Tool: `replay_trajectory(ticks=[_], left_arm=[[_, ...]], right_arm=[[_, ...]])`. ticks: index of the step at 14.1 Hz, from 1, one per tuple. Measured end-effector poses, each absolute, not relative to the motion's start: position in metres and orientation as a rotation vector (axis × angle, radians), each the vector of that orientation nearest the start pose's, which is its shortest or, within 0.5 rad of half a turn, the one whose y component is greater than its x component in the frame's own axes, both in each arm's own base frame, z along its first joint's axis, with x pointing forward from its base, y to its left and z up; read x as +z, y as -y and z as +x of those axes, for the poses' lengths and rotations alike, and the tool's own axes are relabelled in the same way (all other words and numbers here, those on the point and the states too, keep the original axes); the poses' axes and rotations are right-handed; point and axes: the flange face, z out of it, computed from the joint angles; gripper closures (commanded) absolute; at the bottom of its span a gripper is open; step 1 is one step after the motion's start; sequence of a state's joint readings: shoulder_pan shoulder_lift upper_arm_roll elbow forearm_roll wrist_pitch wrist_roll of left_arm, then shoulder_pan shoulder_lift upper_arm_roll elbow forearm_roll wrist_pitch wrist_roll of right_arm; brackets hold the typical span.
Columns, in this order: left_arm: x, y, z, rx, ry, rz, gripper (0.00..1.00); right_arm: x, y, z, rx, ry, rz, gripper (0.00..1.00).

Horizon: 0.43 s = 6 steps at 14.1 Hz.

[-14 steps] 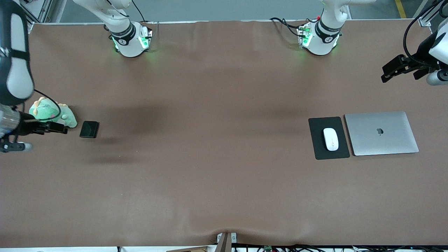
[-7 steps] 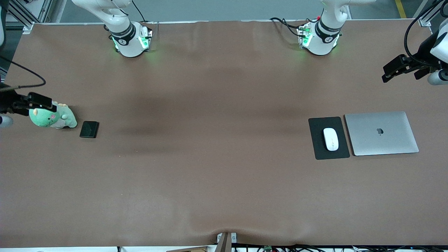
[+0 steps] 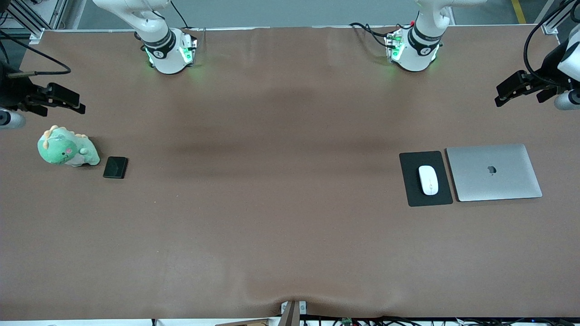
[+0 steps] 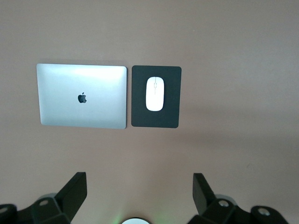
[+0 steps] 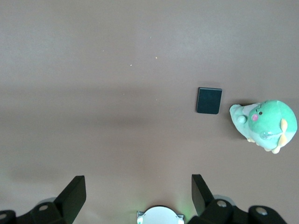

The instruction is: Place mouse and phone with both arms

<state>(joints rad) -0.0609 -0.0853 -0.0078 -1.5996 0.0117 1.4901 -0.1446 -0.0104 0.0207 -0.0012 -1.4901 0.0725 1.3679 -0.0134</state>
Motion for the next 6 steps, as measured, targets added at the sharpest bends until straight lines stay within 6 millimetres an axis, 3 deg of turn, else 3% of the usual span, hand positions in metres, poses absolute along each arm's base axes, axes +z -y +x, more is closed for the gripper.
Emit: replay_trajectory(ticks=[6], left_arm=[[0.6499,0.0344,0.5182,0.036,0.120,-3.124,0.00]], right_arm=[[0.6447,-0.0016,0.5332,0.199,0.007,-3.071,0.00]])
